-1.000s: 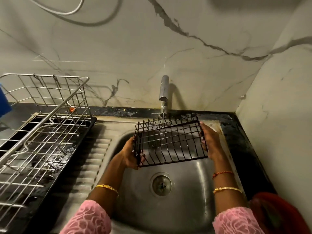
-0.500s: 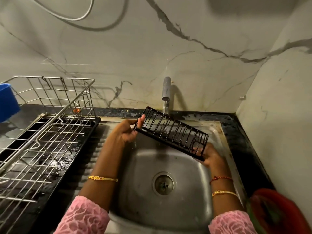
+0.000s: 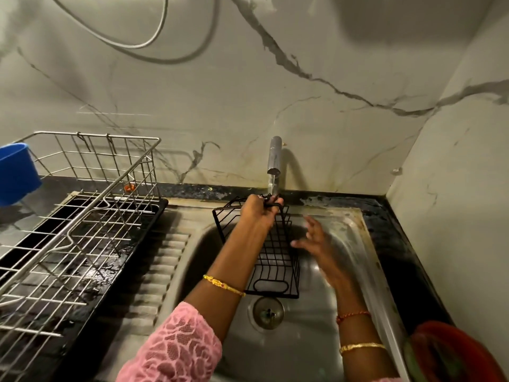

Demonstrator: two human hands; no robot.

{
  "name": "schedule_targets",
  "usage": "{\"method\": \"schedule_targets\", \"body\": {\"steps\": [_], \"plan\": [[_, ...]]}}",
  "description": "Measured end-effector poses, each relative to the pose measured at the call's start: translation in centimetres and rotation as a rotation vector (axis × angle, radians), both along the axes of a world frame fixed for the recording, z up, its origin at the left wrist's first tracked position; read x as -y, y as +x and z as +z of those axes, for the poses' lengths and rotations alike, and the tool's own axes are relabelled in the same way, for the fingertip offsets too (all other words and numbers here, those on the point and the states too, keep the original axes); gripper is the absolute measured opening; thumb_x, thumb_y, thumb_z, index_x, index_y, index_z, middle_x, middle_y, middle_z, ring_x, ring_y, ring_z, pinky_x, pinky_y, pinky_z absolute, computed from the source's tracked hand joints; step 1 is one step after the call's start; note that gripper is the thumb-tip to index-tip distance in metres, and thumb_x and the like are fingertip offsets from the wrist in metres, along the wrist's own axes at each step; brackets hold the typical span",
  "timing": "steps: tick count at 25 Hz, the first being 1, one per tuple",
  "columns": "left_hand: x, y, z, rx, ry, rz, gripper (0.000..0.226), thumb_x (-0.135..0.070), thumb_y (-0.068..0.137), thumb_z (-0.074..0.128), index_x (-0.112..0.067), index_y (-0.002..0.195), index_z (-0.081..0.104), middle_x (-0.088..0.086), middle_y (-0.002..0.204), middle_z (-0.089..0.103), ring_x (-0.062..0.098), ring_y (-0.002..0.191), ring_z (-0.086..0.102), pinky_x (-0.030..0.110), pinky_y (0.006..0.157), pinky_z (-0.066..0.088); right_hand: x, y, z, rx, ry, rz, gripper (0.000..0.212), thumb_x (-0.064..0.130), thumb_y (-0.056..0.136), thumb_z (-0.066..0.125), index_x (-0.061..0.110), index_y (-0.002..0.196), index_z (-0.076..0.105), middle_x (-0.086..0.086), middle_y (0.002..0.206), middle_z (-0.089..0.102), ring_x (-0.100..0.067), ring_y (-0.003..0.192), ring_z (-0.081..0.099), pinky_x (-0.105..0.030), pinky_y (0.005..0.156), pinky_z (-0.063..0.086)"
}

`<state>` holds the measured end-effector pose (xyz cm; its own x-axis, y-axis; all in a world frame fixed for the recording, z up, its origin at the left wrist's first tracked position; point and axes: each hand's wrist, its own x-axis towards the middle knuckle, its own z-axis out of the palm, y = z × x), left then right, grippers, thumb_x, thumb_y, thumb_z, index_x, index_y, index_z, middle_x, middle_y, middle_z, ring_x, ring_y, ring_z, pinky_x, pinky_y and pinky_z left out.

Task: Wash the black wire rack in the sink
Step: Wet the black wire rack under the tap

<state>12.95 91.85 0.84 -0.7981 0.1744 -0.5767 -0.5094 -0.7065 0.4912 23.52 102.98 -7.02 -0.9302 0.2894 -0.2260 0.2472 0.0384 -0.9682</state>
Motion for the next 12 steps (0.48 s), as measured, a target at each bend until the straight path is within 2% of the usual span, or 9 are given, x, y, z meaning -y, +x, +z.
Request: {"method": "schedule_targets", "body": {"steps": [1, 3, 4, 6, 8, 9, 11, 12], "plan": [[-0.4, 0.0, 0.0, -0.018, -0.018, -0.010, 0.032, 0.007, 0.096, 0.019, 0.001, 0.074, 0.042, 0.018, 0.080, 0.045, 0.026, 0.070, 0.048, 0.043, 0.083, 0.049, 0.5, -0.9, 0.5, -0.015, 0.132, 0.103, 0.091, 0.016, 0.076, 0.073, 0.033, 0.145, 0.017, -0.005, 0.150, 0.024, -0.026, 0.134, 0.028, -0.036, 0.099, 0.036], [-1.0, -0.2, 0.0, -0.058, -0.045, -0.061, 0.031, 0.008, 0.095, 0.021, 0.001, 0.075, 0.043, 0.017, 0.080, 0.045, 0.026, 0.071, 0.047, 0.042, 0.081, 0.049, 1.1, -2.6, 0.6, 0.023, 0.333, 0.135, 0.099, 0.016, 0.075, 0.074, 0.041, 0.144, 0.007, -0.010, 0.150, 0.027, -0.029, 0.131, 0.036, -0.043, 0.098, 0.042], [-1.3, -0.3, 0.2, -0.079, -0.059, -0.109, 0.029, 0.008, 0.094, 0.022, 0.002, 0.077, 0.045, 0.018, 0.081, 0.046, 0.026, 0.072, 0.048, 0.038, 0.078, 0.049, 1.1, -3.5, 0.2, 0.040, 0.356, 0.079, 0.093, 0.017, 0.078, 0.069, 0.045, 0.143, 0.008, -0.014, 0.146, 0.035, -0.029, 0.122, 0.046, -0.042, 0.089, 0.048], [-1.5, -0.4, 0.3, -0.107, -0.072, -0.231, 0.025, 0.007, 0.094, 0.026, 0.003, 0.085, 0.049, 0.020, 0.088, 0.050, 0.026, 0.078, 0.051, 0.034, 0.073, 0.049, 1.1, -5.2, -0.1, 0.089, 0.255, -0.018, 0.078, 0.015, 0.086, 0.058, 0.048, 0.141, 0.014, -0.016, 0.133, 0.049, -0.026, 0.096, 0.063, -0.034, 0.067, 0.053], [-1.2, -0.8, 0.3, -0.139, -0.138, -0.344, 0.023, 0.001, 0.096, 0.029, 0.000, 0.089, 0.051, 0.017, 0.091, 0.053, 0.024, 0.083, 0.054, 0.032, 0.074, 0.049, 1.2, -6.3, 0.4, 0.150, 0.168, -0.074, 0.068, 0.012, 0.092, 0.049, 0.047, 0.142, 0.018, -0.014, 0.124, 0.057, -0.020, 0.071, 0.068, -0.028, 0.049, 0.052], [-0.4, -1.0, 0.4, -0.185, -0.220, -0.437, 0.022, -0.004, 0.097, 0.030, -0.004, 0.090, 0.052, 0.014, 0.092, 0.056, 0.023, 0.085, 0.055, 0.033, 0.076, 0.048, 1.4, -6.7, 0.6, 0.170, 0.149, -0.094, 0.064, 0.013, 0.094, 0.046, 0.045, 0.142, 0.020, -0.013, 0.116, 0.060, -0.019, 0.062, 0.067, -0.025, 0.043, 0.049], [1.7, -1.1, 0.2, -0.355, -0.512, -0.630, 0.022, -0.014, 0.098, 0.037, -0.012, 0.091, 0.058, 0.010, 0.095, 0.063, 0.023, 0.092, 0.059, 0.034, 0.079, 0.047, 1.2, -7.0, 1.0, 0.209, 0.126, -0.122, 0.052, 0.017, 0.097, 0.040, 0.038, 0.142, 0.025, -0.012, 0.100, 0.064, -0.019, 0.053, 0.063, -0.024, 0.040, 0.045], [3.2, -1.3, -0.6, -0.483, -0.722, -0.599, 0.019, -0.016, 0.097, 0.042, -0.014, 0.092, 0.060, 0.009, 0.099, 0.066, 0.022, 0.093, 0.061, 0.031, 0.078, 0.049, 1.0, -7.3, 1.1, 0.240, 0.120, -0.127, 0.047, 0.017, 0.097, 0.036, 0.032, 0.141, 0.029, -0.013, 0.096, 0.064, -0.020, 0.053, 0.063, -0.024, 0.040, 0.044]]}}
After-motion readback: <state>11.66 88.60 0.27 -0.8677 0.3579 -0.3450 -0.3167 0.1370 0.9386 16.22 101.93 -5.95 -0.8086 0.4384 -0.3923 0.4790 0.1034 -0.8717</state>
